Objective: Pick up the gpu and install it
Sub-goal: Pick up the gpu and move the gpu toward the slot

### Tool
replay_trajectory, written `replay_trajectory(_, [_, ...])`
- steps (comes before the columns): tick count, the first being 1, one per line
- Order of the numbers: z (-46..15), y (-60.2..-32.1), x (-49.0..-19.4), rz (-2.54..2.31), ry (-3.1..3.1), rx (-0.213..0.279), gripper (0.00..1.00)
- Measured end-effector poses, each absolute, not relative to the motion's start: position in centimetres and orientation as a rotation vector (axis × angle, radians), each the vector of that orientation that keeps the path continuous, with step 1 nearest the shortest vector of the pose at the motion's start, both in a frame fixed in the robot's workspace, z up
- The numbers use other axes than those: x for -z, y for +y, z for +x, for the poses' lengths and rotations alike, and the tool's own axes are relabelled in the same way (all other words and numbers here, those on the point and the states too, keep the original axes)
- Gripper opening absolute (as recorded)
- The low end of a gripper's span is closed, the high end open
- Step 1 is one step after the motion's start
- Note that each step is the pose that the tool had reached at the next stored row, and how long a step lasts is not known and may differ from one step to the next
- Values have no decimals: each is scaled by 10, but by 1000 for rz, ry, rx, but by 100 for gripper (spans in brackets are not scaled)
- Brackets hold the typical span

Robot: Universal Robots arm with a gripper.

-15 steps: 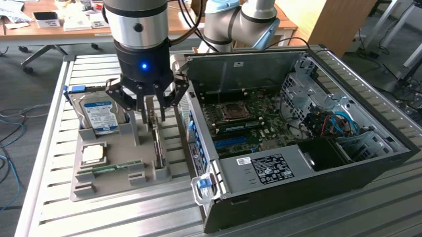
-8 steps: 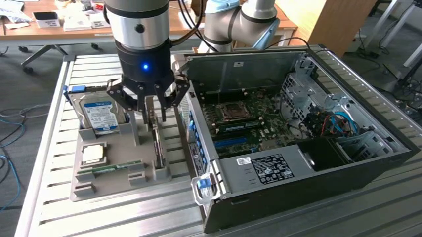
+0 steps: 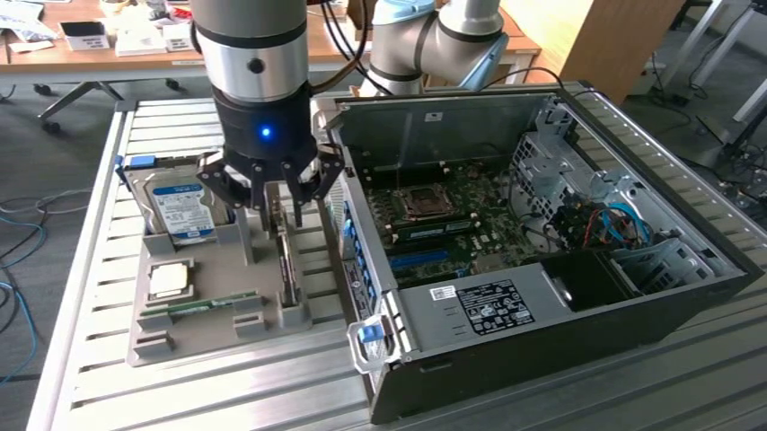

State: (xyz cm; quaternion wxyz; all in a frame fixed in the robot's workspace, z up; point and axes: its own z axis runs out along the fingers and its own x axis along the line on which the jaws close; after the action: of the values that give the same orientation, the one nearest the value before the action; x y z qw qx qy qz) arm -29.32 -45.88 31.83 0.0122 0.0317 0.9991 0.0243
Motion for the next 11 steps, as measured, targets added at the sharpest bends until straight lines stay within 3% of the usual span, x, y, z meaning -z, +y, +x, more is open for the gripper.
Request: replay_trajectory(11, [-293,-459,-308,99,3115,-75,42])
